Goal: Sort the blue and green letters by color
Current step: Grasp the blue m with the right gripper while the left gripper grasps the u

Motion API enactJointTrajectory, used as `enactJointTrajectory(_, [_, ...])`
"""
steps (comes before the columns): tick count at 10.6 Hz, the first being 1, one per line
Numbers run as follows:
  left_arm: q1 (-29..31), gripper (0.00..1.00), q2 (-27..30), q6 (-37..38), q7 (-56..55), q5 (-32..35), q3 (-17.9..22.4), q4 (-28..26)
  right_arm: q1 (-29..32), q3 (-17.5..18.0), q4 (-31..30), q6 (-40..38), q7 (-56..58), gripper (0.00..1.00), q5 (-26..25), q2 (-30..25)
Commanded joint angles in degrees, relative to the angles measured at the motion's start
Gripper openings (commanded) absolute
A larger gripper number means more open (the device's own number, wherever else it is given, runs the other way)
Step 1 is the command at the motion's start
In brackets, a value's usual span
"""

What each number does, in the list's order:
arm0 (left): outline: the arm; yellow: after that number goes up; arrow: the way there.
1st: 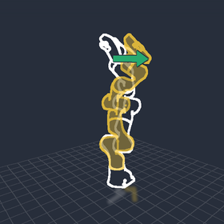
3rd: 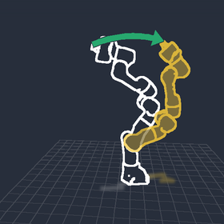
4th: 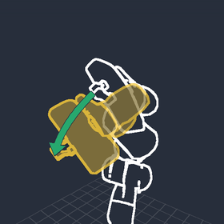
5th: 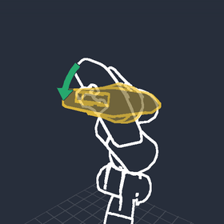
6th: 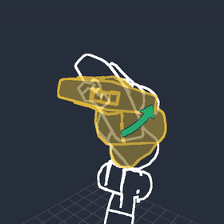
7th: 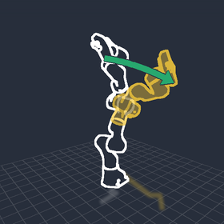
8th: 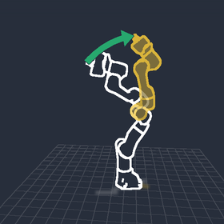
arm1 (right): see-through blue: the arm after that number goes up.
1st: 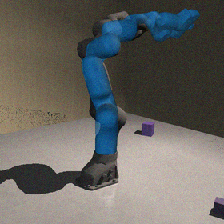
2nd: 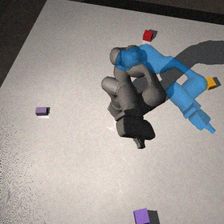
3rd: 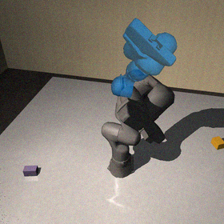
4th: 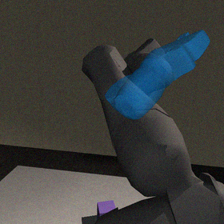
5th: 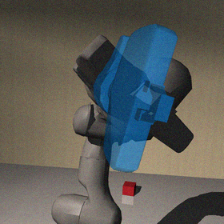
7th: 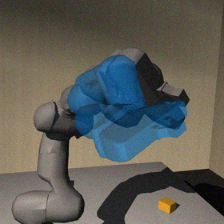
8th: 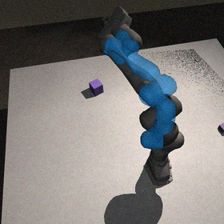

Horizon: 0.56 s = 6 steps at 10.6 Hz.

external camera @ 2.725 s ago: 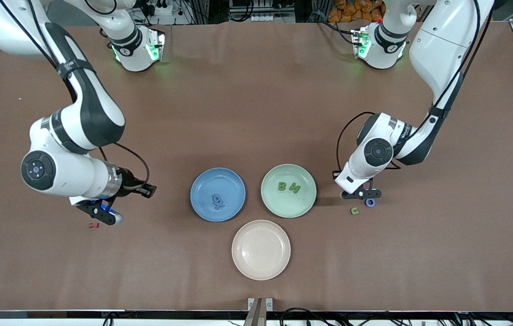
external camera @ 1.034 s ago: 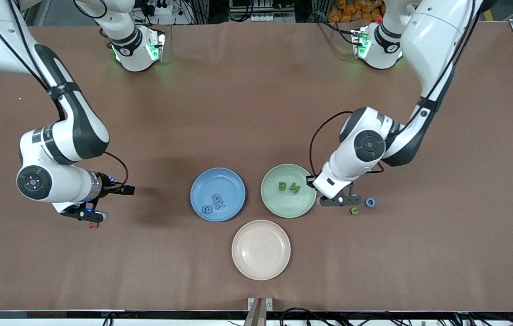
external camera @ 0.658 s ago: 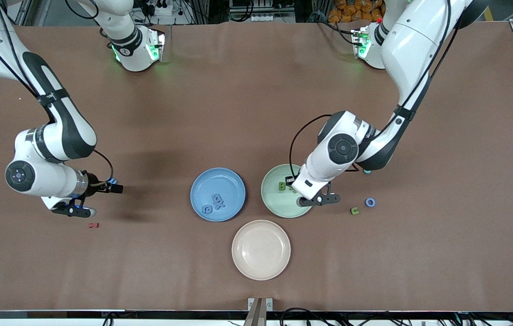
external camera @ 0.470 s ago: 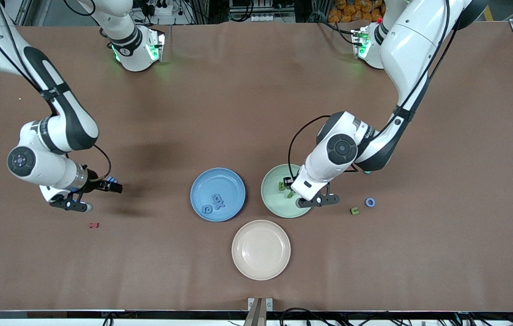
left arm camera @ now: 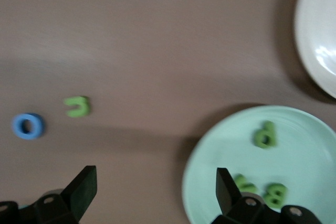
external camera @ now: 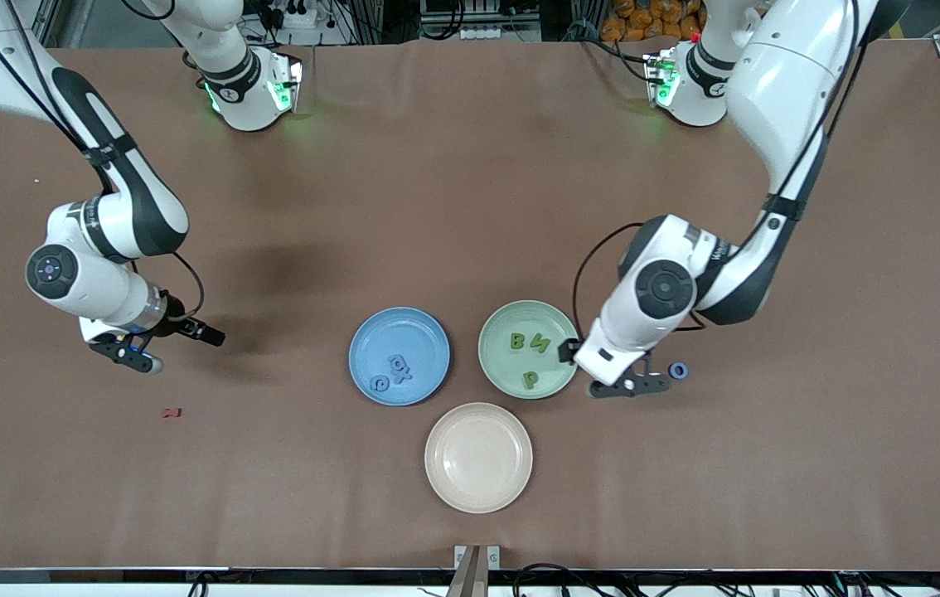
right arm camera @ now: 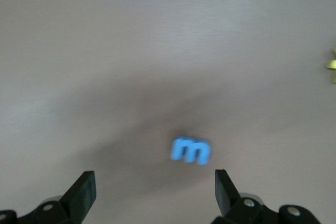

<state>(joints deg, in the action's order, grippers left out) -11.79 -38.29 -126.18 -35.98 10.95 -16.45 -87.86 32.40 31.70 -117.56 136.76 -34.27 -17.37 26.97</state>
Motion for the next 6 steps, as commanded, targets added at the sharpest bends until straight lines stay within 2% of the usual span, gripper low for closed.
enactJointTrajectory(1, [4.1, 1.00, -0.6, 0.9, 1.1, 1.8, 0.5, -0.7, 1.6, -3.1, -0.3, 1.1, -3.0, 1.00, -2.0, 3.6])
enactJointTrajectory(2, [4.9, 1.00, -0.8, 0.6, 1.2, 1.8, 1.8, -0.6, 1.3, -3.1, 0.0, 0.4, -5.4, 1.00, -1.7, 3.7])
enactJointTrajectory(4, [6.8, 1.00, -2.2, 0.1, 0.7, 1.4, 2.0, -0.6, 0.1, -3.1, 0.1, 0.3, -8.7, 1.00, -1.8, 4.6])
enactJointTrajectory(6, [7.5, 1.00, -3.4, -1.3, -4.8, 1.3, 2.0, -0.6, -0.2, -3.2, 2.0, 0.4, -8.7, 1.00, -1.9, 6.8])
